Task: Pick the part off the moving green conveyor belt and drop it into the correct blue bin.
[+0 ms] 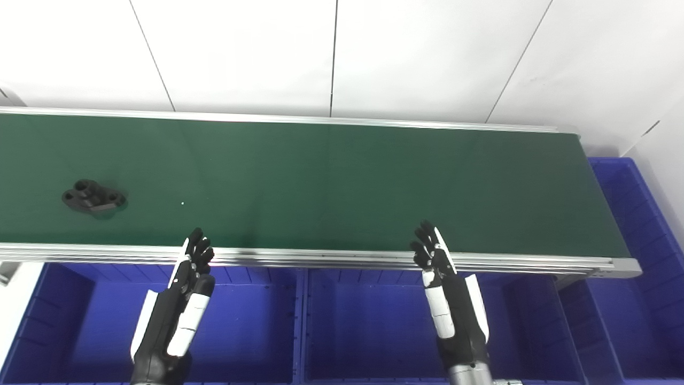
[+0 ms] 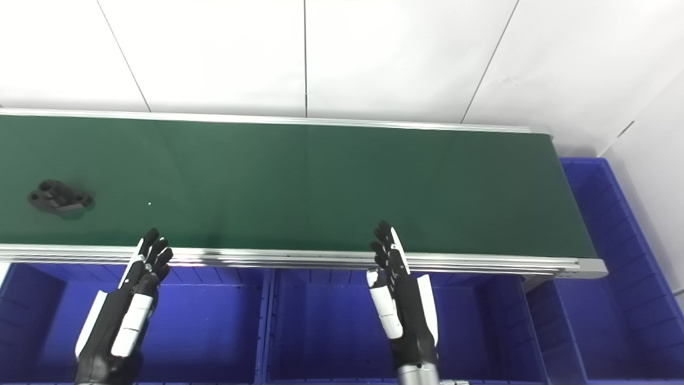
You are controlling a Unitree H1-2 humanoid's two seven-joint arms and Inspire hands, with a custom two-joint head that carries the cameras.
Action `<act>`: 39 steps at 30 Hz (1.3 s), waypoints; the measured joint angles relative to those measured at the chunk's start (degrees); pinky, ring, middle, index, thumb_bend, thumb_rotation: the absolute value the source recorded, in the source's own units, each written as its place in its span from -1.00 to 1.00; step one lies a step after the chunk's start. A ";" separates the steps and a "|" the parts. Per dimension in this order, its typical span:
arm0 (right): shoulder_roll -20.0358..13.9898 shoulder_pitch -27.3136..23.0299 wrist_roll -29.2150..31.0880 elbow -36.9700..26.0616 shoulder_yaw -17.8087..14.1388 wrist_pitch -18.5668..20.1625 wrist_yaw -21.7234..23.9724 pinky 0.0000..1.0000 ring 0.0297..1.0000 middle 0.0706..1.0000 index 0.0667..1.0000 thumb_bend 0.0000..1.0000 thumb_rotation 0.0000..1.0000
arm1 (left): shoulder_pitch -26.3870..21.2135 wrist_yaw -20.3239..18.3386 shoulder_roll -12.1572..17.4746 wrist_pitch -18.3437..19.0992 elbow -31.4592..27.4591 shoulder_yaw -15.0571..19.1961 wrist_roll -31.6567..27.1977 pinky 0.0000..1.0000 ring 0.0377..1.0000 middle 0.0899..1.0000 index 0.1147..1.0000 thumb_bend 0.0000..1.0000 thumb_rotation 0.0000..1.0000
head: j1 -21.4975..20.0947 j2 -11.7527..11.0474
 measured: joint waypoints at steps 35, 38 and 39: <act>-3.58 2.34 4.35 2.07 -1.28 -0.07 0.03 0.78 0.83 0.90 0.97 0.53 0.91 | 0.02 2.34 -3.03 -7.09 3.23 -2.58 4.52 0.86 0.88 0.92 1.00 0.20 0.80 | 3.96 -3.34; -3.94 2.38 5.31 2.10 -1.51 -0.13 0.12 0.80 0.85 0.91 0.97 0.54 0.89 | 0.03 2.74 -3.18 -7.66 3.38 -2.62 5.01 0.85 0.87 0.91 1.00 0.19 0.80 | 4.66 -3.78; -4.06 2.42 5.67 2.10 -1.58 -0.15 0.18 0.79 0.86 0.92 0.98 0.54 0.90 | 0.03 2.75 -3.23 -8.07 3.46 -2.69 5.04 0.87 0.88 0.92 1.00 0.17 0.80 | 5.44 -4.21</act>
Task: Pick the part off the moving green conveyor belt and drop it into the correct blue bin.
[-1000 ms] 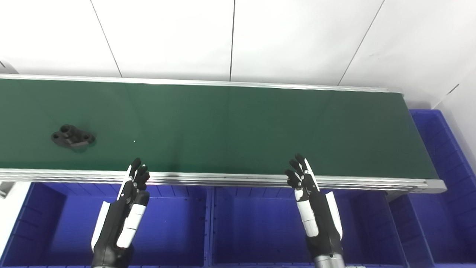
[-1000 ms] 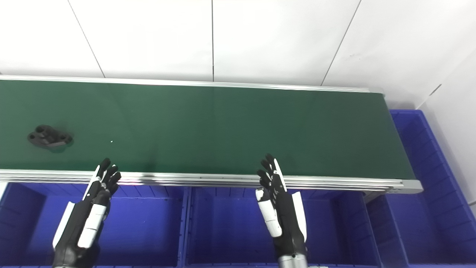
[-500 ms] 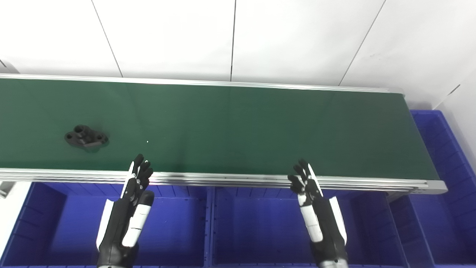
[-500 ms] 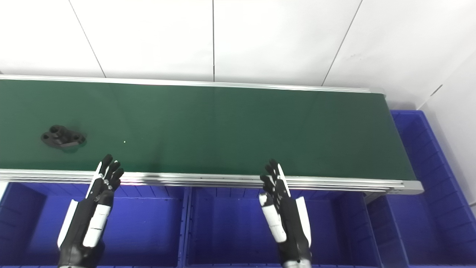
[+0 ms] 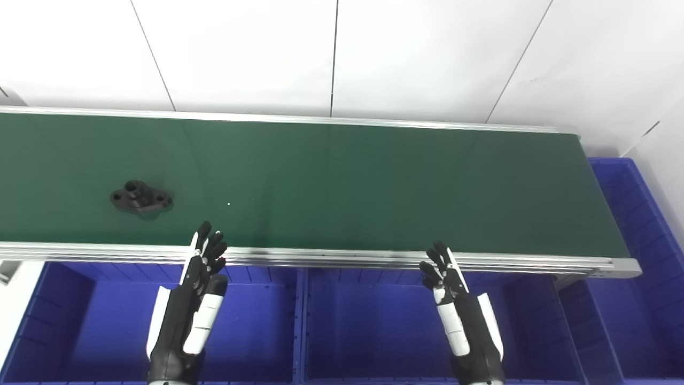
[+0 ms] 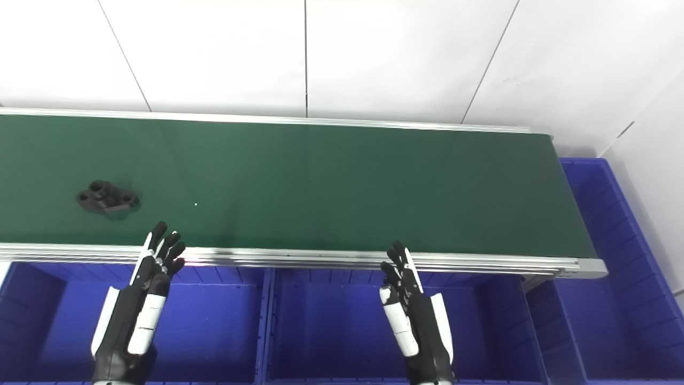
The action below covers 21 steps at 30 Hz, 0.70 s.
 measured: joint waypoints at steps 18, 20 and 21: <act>-3.30 1.03 3.53 2.91 -2.44 -5.01 2.14 0.84 0.90 0.96 1.00 0.47 0.96 | 1.04 2.46 -2.01 -3.16 3.54 -2.88 3.96 0.81 0.81 0.86 0.95 0.15 0.76 | 9.40 -4.92; -3.83 0.92 4.29 4.48 -3.20 -6.33 2.27 0.86 0.91 0.97 1.00 0.49 0.97 | 1.07 2.69 -2.54 -3.61 4.25 -3.45 4.19 0.81 0.81 0.86 0.94 0.10 0.72 | 11.86 -6.15; -4.08 0.87 4.89 5.09 -3.54 -6.50 2.41 0.89 0.92 0.98 1.00 0.51 0.96 | 1.07 2.86 -2.74 -3.93 4.60 -3.75 4.50 0.81 0.80 0.85 0.92 0.07 0.67 | 12.92 -6.50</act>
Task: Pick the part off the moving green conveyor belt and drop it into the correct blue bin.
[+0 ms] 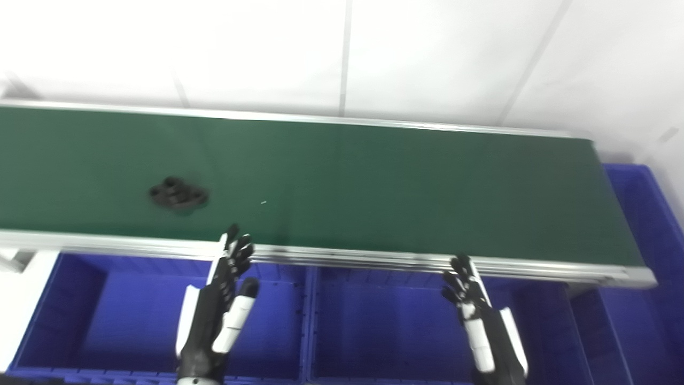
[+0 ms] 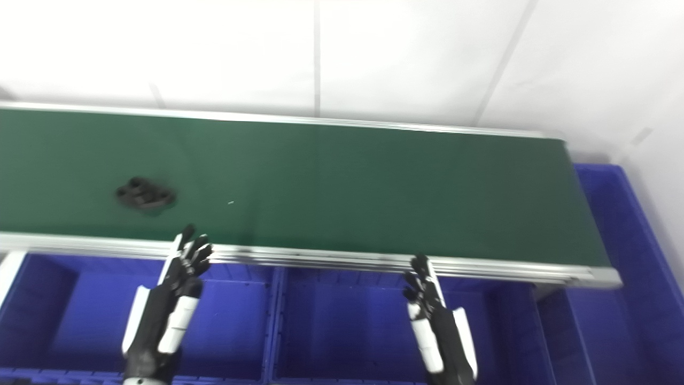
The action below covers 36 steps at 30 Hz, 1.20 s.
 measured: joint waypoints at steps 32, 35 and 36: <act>-3.23 -3.87 5.85 11.55 -5.21 -7.31 5.48 1.00 0.99 1.00 1.00 0.36 0.97 | -1.41 3.88 -1.66 -3.24 7.87 -1.35 2.55 0.63 0.74 0.77 0.75 0.06 0.27 | 6.34 -10.20; -3.19 -3.87 5.89 11.55 -5.15 -7.31 5.52 1.00 0.99 1.00 1.00 0.35 0.94 | -1.48 3.88 -1.66 -3.27 8.32 -1.25 1.61 0.64 0.75 0.77 0.75 0.07 0.26 | 5.90 -10.11; -3.17 -3.87 5.87 11.55 -5.12 -7.30 5.55 1.00 0.99 1.00 1.00 0.39 0.92 | -1.49 3.88 -1.65 -3.27 8.34 -1.24 1.61 0.60 0.73 0.76 0.73 0.08 0.26 | 5.64 -9.85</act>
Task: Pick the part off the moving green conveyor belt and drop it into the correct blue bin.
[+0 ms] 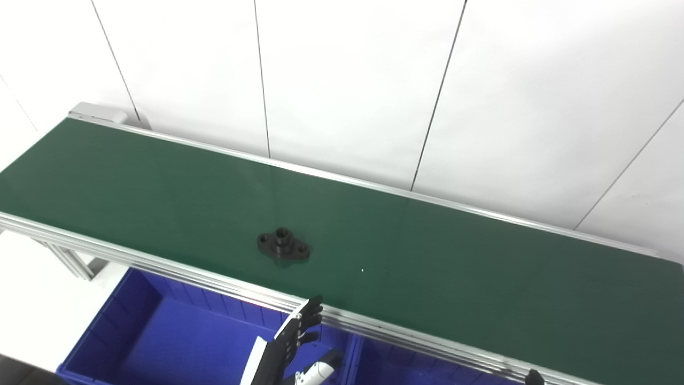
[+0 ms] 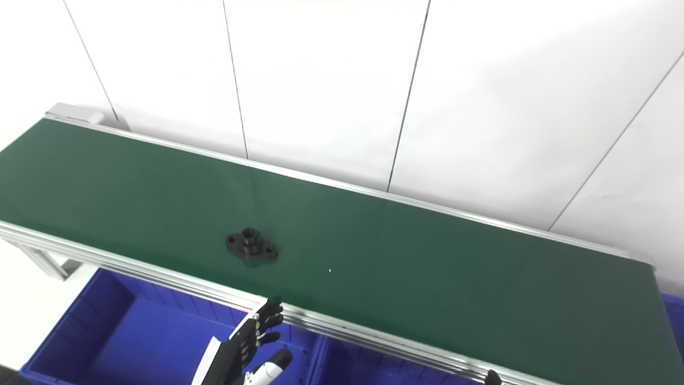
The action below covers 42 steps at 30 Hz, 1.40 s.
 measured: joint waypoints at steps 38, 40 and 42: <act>2.23 -31.93 -59.28 -8.48 6.01 14.87 2.63 0.14 0.34 0.47 0.62 0.84 -0.04 | -1.67 -2.22 2.24 -0.05 -1.25 0.89 -1.24 0.67 0.70 0.76 0.82 -0.12 0.45 | -8.88 5.36; 1.91 -33.69 -61.43 -6.82 7.36 15.86 2.76 0.20 0.40 0.49 0.62 0.84 -0.03 | -1.62 -2.22 2.24 -0.11 -1.24 0.91 -1.24 0.68 0.70 0.76 0.82 -0.12 0.45 | -8.79 5.36; 1.71 -35.69 -63.41 -4.78 8.66 16.86 2.76 0.29 0.47 0.53 0.61 0.84 -0.02 | -1.65 -2.22 2.21 -0.11 -1.25 0.81 -1.22 0.67 0.69 0.76 0.82 -0.13 0.44 | -8.79 5.36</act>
